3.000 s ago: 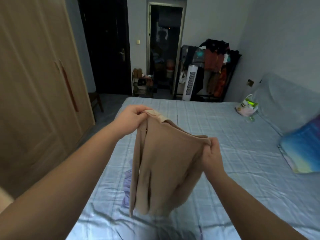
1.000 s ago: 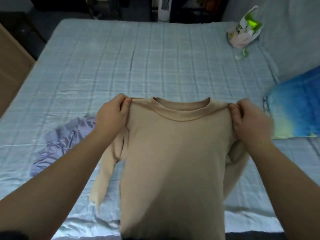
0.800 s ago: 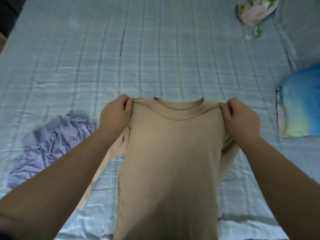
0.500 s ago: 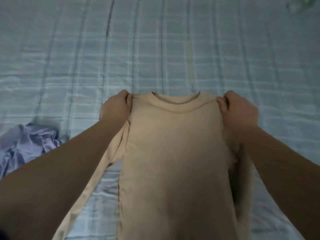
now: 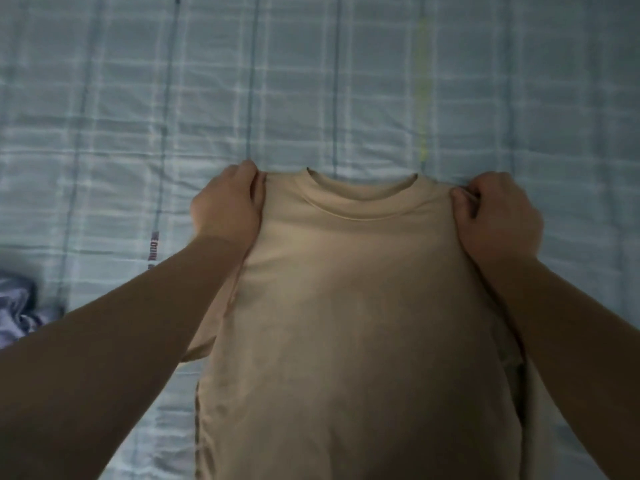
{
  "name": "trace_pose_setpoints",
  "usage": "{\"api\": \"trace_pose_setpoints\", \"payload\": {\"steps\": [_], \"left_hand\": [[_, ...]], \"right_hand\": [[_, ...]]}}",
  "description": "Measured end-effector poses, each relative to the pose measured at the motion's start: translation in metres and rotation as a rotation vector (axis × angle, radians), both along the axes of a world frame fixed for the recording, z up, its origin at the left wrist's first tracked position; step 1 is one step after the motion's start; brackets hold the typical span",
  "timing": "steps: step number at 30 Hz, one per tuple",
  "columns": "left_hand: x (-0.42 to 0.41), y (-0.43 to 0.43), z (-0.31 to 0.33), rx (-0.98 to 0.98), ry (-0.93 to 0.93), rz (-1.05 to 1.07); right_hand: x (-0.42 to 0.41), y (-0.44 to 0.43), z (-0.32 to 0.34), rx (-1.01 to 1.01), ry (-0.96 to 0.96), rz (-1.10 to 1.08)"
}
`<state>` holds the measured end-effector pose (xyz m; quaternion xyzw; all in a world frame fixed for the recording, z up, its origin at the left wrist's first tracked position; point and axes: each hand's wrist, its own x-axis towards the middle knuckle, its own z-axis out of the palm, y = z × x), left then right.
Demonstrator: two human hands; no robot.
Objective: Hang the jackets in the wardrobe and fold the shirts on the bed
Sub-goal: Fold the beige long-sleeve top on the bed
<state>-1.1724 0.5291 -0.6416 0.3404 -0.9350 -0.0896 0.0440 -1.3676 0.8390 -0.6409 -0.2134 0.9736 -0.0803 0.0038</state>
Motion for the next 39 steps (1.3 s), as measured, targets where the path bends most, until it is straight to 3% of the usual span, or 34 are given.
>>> {"api": "trace_pose_setpoints", "payload": {"steps": [4,9,13,19,26,30,33,35,37,39], "left_hand": [[0.000,-0.001,0.004,0.009,-0.023,-0.033],[-0.004,0.006,0.034,-0.038,-0.192,0.038],[0.023,0.021,0.059,0.034,-0.124,-0.030],[0.117,0.082,0.065,0.196,-0.002,-0.298],[0.266,0.160,0.054,0.342,-0.003,-0.372],[0.353,0.198,0.057,0.434,-0.024,-0.169],[0.385,0.221,0.072,0.559,0.018,0.124],[0.396,0.230,0.083,0.662,0.025,0.342],[0.402,0.233,0.088,0.745,-0.082,0.500],[0.406,0.234,0.090,0.796,-0.271,0.501]], "right_hand": [[0.000,-0.003,0.005,0.018,-0.017,0.010],[0.013,-0.001,0.027,0.078,-0.002,0.039],[0.046,0.012,0.051,0.092,0.046,0.020],[0.155,0.055,0.074,-0.020,0.017,0.119],[0.306,0.133,0.076,-0.023,-0.188,0.160],[0.386,0.178,0.073,-0.072,-0.281,0.041],[0.423,0.202,0.074,-0.063,-0.285,-0.065],[0.438,0.209,0.078,-0.158,-0.353,-0.199],[0.445,0.209,0.085,-0.306,-0.411,-0.430],[0.442,0.210,0.090,-0.330,-0.412,-0.636]]}}
